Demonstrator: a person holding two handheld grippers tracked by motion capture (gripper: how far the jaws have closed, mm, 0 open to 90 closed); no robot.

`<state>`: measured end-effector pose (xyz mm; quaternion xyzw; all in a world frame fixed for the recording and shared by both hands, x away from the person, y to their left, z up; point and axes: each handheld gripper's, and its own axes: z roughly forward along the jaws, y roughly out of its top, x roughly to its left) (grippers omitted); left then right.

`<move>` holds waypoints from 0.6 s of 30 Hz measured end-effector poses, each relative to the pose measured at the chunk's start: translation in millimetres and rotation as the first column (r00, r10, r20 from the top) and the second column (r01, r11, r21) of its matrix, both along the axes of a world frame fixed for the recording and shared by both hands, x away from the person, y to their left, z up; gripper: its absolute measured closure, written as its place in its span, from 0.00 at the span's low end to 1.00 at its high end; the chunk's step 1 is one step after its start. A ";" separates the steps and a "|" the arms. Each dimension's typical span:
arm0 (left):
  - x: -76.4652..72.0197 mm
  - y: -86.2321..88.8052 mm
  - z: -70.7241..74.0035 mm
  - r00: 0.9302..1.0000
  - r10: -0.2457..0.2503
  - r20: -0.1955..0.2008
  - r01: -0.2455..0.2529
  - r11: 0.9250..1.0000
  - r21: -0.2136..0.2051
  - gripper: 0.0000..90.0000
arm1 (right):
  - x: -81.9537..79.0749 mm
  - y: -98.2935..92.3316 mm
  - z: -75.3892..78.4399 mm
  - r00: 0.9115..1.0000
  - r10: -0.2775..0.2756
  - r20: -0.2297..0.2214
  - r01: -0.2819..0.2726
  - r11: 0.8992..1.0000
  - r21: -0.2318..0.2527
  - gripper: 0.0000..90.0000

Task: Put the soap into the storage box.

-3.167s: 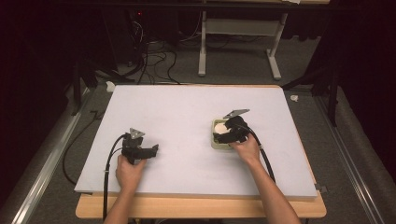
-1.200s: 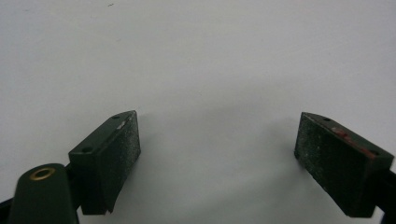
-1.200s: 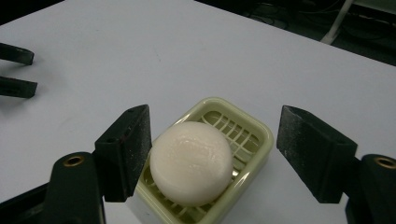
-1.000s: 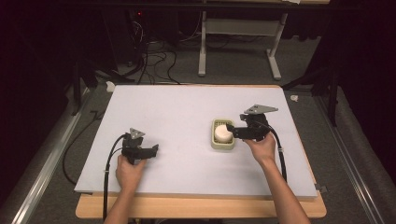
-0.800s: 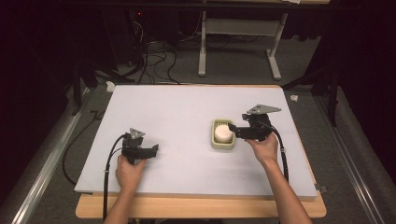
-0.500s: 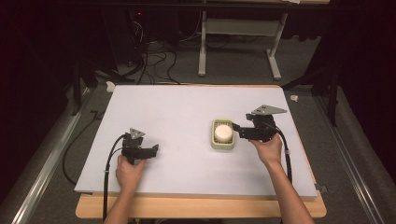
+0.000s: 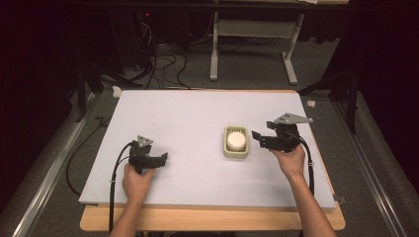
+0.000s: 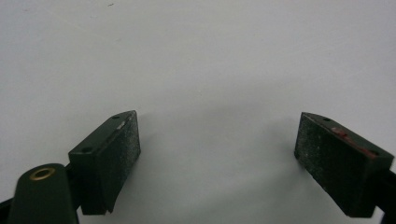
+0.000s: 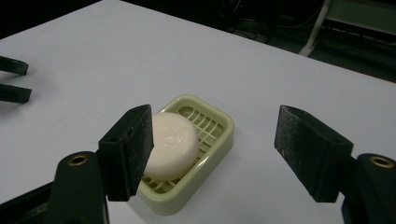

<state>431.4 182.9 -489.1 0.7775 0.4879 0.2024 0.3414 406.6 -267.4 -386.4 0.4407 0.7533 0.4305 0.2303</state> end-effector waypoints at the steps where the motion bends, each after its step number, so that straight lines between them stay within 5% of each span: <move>1: 0.0 0.0 0.0 1.000 0.000 0.000 0.000 1.000 0.000 0.16 | -0.7 -0.8 0.1 1.000 -0.004 -0.003 0.004 1.000 0.002 0.32; 18: 0.0 0.1 0.0 1.000 0.000 0.000 0.000 1.000 0.000 0.16 | -18.1 -21.4 -0.1 1.000 -0.028 0.011 0.028 0.999 0.032 0.32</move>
